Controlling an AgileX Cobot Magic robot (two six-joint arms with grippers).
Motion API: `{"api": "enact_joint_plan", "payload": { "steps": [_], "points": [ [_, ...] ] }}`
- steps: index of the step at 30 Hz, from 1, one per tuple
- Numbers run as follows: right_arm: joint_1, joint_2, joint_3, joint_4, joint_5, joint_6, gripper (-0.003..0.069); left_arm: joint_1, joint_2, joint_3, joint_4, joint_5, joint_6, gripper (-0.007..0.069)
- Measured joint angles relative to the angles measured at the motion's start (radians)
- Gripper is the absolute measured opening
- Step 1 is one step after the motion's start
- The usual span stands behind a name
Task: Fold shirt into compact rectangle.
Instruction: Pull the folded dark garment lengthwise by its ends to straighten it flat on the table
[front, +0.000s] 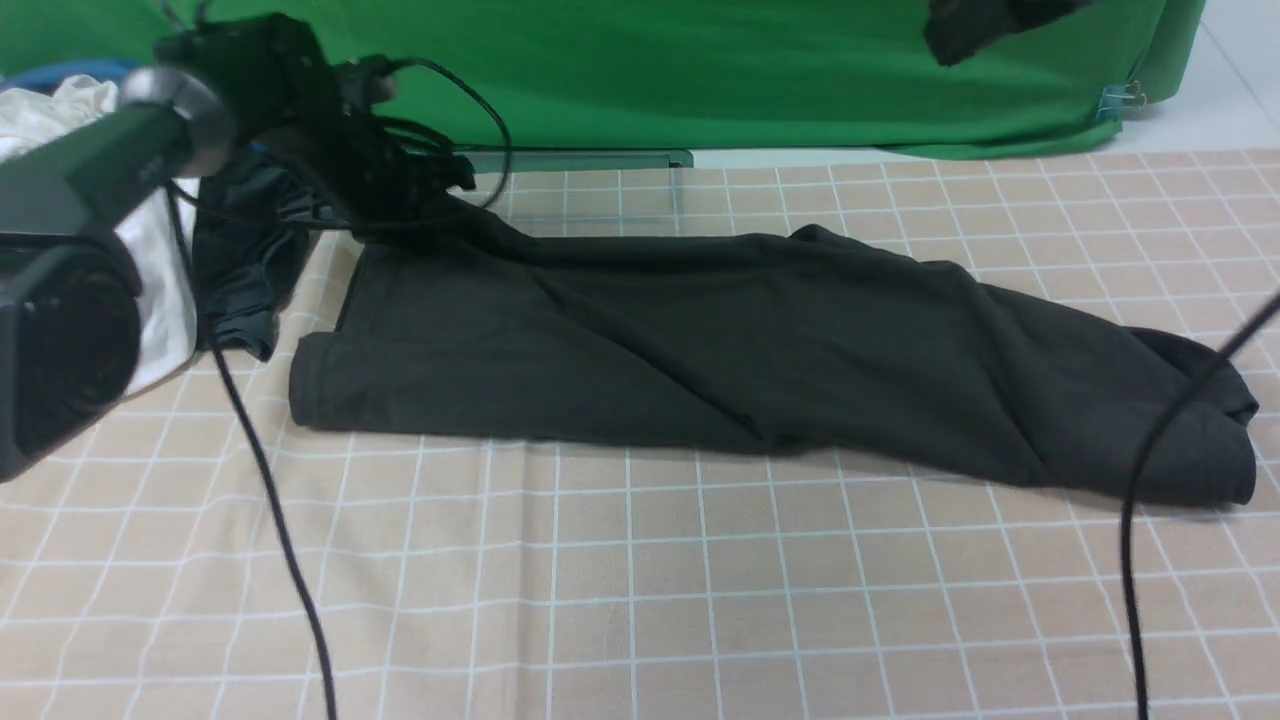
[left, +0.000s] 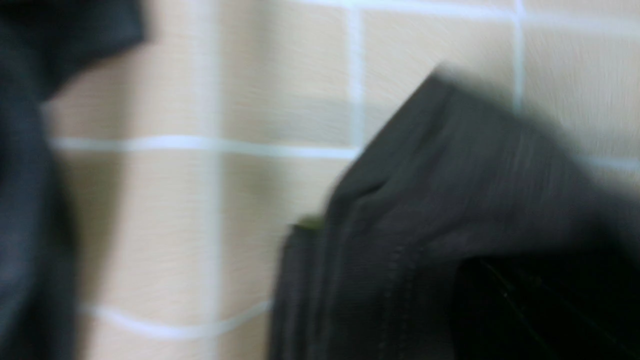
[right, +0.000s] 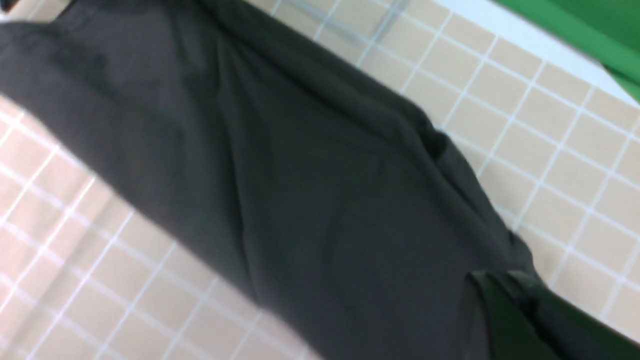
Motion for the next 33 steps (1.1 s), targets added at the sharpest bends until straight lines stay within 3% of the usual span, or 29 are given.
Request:
{"api": "enact_joint_plan", "payload": {
  "steps": [7, 10, 13, 18, 23, 28, 33],
  "points": [
    [-0.005, -0.186, 0.322, -0.141, 0.001, 0.030, 0.0038, 0.094, -0.125, 0.003, -0.105, 0.192, 0.146, 0.0019],
    [-0.044, -0.206, 0.450, -0.187, 0.003, 0.078, 0.0049, 0.107, -0.194, 0.044, -0.107, 0.260, 0.170, 0.0019],
    [-0.148, -0.208, 0.578, -0.206, -0.029, 0.107, 0.0080, 0.103, -0.300, 0.188, -0.108, 0.272, 0.186, 0.0019],
    [-0.291, -0.200, 0.681, -0.188, -0.078, 0.124, 0.0188, 0.056, -0.409, 0.437, -0.111, 0.177, 0.211, 0.0019],
    [-0.410, -0.141, 0.725, -0.132, -0.132, 0.126, 0.0373, 0.008, -0.430, 0.625, -0.110, 0.047, 0.219, 0.0019],
    [-0.428, -0.047, 0.726, -0.122, -0.157, 0.131, 0.0496, 0.006, -0.409, 0.701, -0.094, -0.013, 0.222, 0.0019],
    [-0.428, 0.058, 0.726, -0.114, -0.189, 0.131, 0.0546, 0.006, -0.406, 0.715, -0.080, -0.042, 0.218, 0.0019]
  ]
}}
